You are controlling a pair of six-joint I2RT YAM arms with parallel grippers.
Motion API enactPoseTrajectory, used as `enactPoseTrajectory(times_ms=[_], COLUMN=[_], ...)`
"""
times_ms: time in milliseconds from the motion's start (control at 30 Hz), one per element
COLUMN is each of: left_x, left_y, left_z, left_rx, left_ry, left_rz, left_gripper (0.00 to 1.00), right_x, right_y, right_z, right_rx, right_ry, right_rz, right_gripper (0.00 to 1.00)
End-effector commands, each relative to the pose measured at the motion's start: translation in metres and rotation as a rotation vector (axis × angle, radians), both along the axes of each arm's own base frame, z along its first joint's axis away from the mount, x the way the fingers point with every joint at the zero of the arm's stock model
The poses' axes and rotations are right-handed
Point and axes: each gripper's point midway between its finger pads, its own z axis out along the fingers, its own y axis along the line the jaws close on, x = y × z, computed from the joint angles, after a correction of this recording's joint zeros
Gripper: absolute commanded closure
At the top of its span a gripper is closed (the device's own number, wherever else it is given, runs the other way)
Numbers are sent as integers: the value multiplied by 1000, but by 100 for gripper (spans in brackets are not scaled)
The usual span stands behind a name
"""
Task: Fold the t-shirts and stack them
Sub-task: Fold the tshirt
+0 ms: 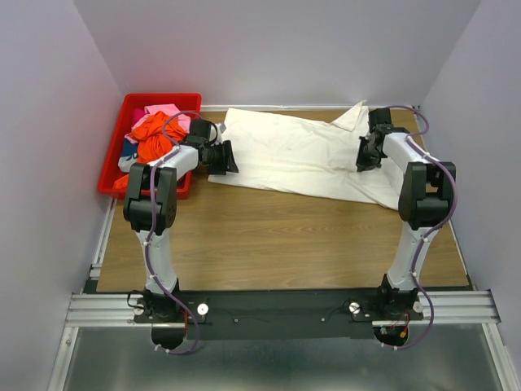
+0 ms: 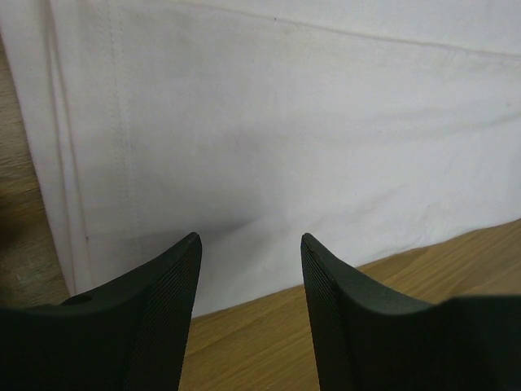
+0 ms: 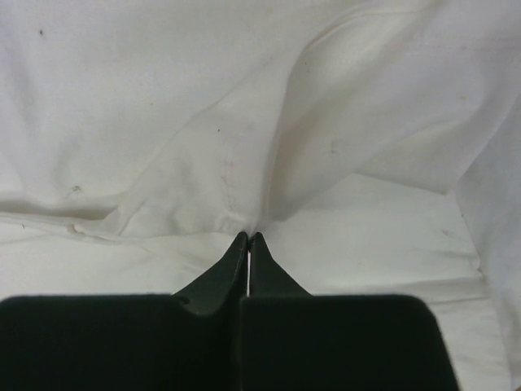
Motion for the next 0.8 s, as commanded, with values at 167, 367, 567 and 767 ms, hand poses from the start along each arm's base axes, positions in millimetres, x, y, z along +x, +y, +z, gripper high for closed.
enactPoseTrajectory(times_ms=[167,367,567,767], left_x=[-2,-2,-3,-5], left_y=[1,2,2,3], left_z=[13,13,13,14], left_rx=[1,2,2,4], left_ry=[-24,-23,-23,-23], left_rz=[-4,0,0,2], left_gripper=[41,41,41,40], right_x=[24,46,73,95], right_y=[-1,10,25,37], right_z=[20,24,25,28], right_rx=[6,67,152,222], right_ry=[-67,-100,-131,-161], right_rz=[11,15,27,32], right_gripper=[100,100,100,94])
